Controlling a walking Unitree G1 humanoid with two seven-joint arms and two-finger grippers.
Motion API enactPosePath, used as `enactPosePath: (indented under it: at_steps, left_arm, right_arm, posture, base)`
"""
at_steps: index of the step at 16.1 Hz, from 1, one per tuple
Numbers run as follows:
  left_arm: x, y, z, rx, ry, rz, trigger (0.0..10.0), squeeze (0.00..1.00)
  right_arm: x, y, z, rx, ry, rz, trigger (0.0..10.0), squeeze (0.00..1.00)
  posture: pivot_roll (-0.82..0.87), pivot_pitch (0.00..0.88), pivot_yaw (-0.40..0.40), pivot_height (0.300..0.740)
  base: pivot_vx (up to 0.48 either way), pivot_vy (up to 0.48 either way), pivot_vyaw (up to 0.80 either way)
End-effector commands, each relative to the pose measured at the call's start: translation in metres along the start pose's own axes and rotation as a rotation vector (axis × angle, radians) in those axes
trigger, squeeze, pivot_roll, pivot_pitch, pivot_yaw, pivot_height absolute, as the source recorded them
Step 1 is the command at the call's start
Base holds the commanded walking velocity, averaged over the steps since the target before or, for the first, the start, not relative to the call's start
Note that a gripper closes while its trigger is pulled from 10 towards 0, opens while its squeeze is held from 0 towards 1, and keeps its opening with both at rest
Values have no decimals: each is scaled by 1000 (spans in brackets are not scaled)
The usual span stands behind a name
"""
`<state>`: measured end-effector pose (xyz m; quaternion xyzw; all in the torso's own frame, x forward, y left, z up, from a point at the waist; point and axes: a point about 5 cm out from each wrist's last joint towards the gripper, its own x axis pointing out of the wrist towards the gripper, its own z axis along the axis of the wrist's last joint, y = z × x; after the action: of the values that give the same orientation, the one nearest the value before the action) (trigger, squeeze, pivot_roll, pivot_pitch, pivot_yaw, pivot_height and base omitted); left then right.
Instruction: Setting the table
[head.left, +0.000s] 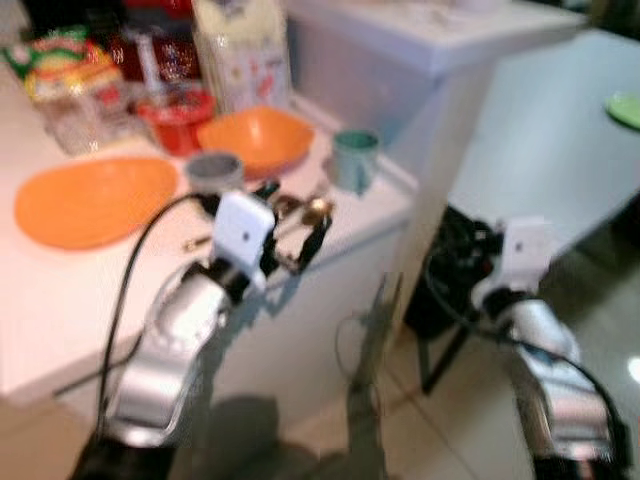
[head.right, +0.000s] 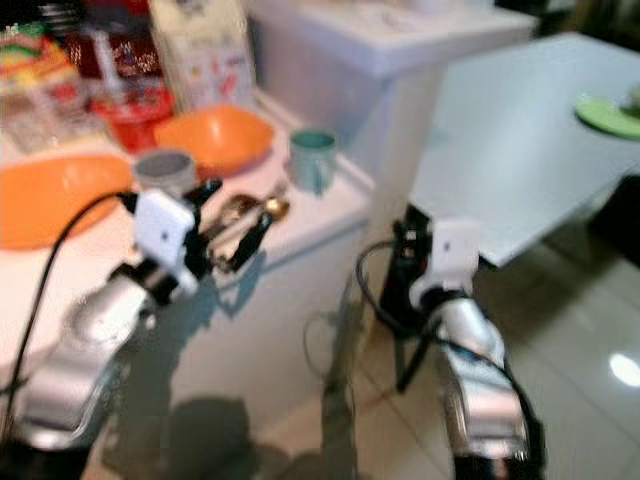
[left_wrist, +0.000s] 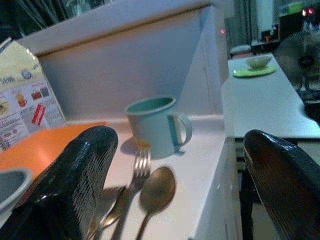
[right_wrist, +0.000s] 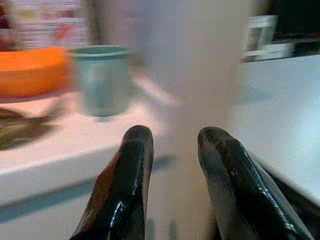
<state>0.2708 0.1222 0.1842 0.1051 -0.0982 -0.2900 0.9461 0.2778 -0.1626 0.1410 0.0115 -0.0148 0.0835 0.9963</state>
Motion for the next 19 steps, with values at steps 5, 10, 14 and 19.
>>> enactPosePath:
  at_steps: [5, 10, 14, 19]
  left_arm:
    - [19, 9, -17, -66, 146, -37, 10000, 0]
    - [52, 6, -25, -125, 182, -174, 10000, 1000]
    - [64, -1, -40, -107, 257, -285, 10000, 1000]
    - [70, 27, -53, -105, 342, -175, 10000, 0]
  right_arm:
    - [-9, 16, 6, 57, 64, 324, 10000, 0]
    - [-33, 24, 1, -35, 190, 636, 10000, 0]
    - [-40, 27, 0, -26, 213, 642, 10000, 0]
    - [-44, 27, 0, -17, 232, 650, 10000, 0]
  posture:
    - [43, 0, -27, 740]
    - [22, 0, -41, 740]
    - [7, 0, -34, 740]
    - [11, 0, -33, 740]
  base:
    - [0, 0, 0]
    - [0, 0, 0]
    - [0, 0, 0]
    - [0, 0, 0]
